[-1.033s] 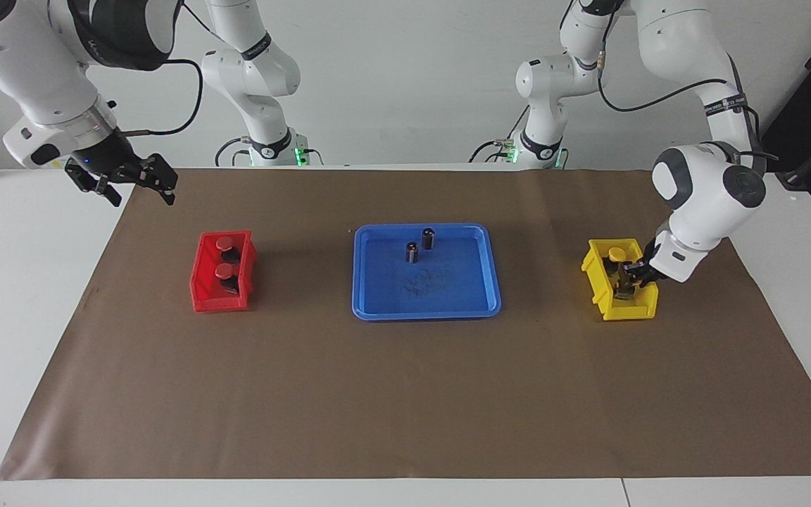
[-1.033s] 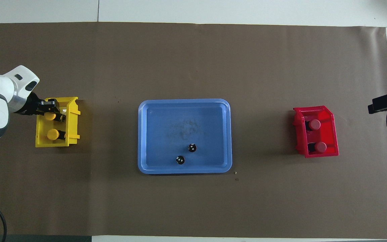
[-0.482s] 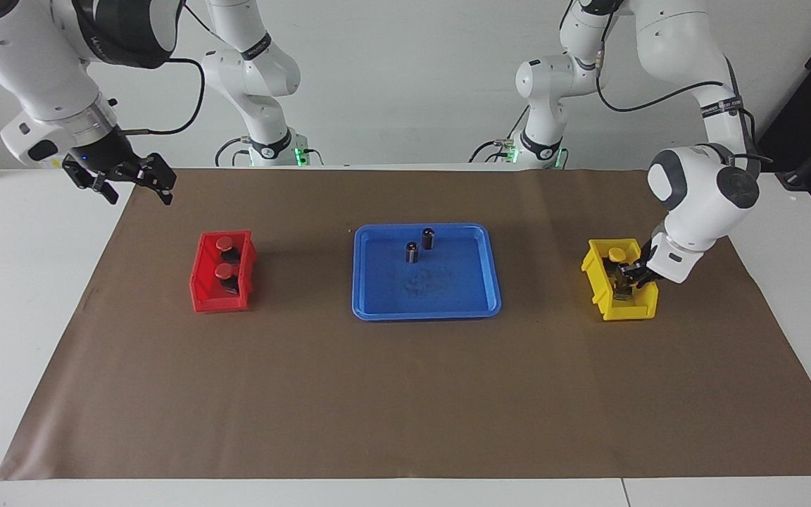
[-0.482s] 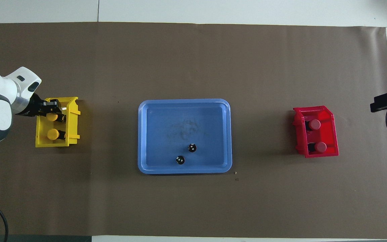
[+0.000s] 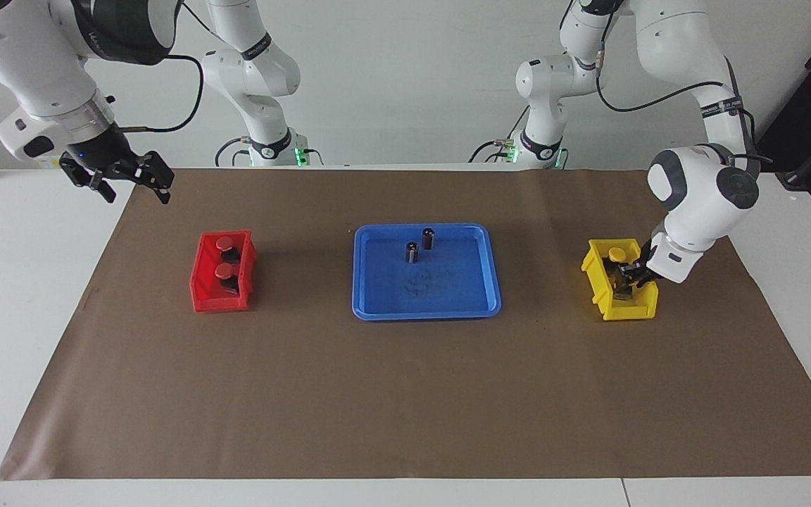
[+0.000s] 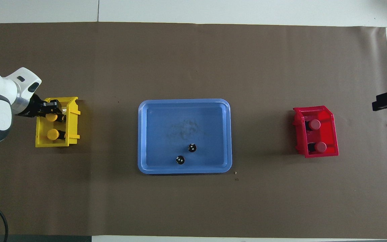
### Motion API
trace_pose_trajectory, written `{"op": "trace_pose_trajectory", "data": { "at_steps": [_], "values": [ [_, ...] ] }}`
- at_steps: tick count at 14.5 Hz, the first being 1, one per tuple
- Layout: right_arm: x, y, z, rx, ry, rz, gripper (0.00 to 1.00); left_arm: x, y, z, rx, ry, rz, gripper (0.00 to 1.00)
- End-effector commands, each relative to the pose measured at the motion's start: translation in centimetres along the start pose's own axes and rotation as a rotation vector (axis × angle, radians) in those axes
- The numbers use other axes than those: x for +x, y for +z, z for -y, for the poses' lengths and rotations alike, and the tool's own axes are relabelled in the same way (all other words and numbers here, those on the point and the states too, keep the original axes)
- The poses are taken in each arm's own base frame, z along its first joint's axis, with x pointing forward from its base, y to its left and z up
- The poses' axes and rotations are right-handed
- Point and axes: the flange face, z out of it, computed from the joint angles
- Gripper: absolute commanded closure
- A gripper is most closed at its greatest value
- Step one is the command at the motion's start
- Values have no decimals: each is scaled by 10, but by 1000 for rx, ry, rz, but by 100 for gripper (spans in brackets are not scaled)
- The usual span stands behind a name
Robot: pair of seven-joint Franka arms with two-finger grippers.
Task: Sort red and yellow buttons by color
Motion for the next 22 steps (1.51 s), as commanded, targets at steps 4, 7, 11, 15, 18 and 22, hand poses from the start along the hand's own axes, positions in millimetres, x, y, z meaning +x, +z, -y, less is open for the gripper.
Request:
{"op": "trace_pose_trajectory", "data": {
  "at_steps": [4,7,11,15,18,22],
  "values": [
    [-2,-6,-1,-12,17,-3,0,-5,-62,-6,24,-6,33,44],
    [-2,-6,-1,-12,17,-3,0,-7,-92,-10,22,-11,53,32],
    [-2,-6,-2,-12,19,-3,0,-43,-164,-43,28,57,-38,0],
    [-3,-6,-3,-11,20,-3,0,-46,-175,-78,-5,102,-81,0],
    [-2,-6,-2,-11,19,-3,0,-45,-212,-79,-20,51,-27,0],
    [-3,-6,-3,-10,20,-3,0,-63,-240,-65,17,42,-13,0]
  ]
}}
